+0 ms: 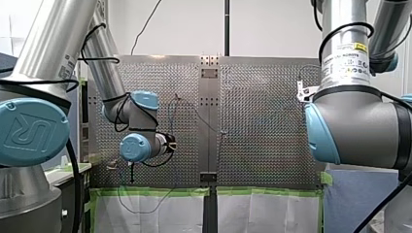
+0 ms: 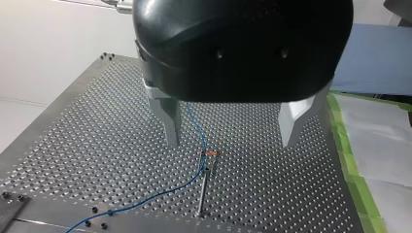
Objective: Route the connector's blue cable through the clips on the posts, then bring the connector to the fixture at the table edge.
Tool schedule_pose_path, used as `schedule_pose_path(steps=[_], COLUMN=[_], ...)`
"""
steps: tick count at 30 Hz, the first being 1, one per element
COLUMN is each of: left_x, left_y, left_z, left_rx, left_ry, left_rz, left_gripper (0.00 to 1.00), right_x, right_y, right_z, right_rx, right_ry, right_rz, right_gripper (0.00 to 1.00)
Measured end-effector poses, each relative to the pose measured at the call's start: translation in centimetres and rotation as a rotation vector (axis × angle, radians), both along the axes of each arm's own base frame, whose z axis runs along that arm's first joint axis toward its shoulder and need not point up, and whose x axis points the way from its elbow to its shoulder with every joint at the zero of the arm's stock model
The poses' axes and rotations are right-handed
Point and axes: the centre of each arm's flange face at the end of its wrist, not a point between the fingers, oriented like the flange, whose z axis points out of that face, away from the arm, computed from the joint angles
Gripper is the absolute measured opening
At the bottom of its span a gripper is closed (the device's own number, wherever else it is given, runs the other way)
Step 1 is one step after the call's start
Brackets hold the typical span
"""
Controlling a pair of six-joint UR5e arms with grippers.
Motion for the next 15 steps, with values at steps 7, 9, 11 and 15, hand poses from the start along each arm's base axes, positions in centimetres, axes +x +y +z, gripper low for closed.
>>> schedule_pose_path(steps=[7,9,11,15], left_x=[0.0,0.0,0.0,0.0], left_y=[0.1,0.1,0.1,0.1], left_z=[0.0,0.0,0.0,-0.1], left_rx=[0.005,0.006,0.006,0.01], left_ry=[0.004,0.005,0.005,0.009], left_rz=[0.001,0.001,0.001,0.002], left_gripper=[1.0,1.0,1.0,1.0], right_x=[-0.3,-0.3,-0.3,-0.3], right_y=[-0.4,-0.7,-1.0,-1.3], right_z=[0.5,0.4,0.2,-0.2], right_rx=[-0.007,-0.004,0.003,0.022], right_ry=[-0.005,-0.005,-0.003,0.005], right_rz=[0.045,0.059,0.071,0.09], right_gripper=[0.0,0.0,0.0,0.0])
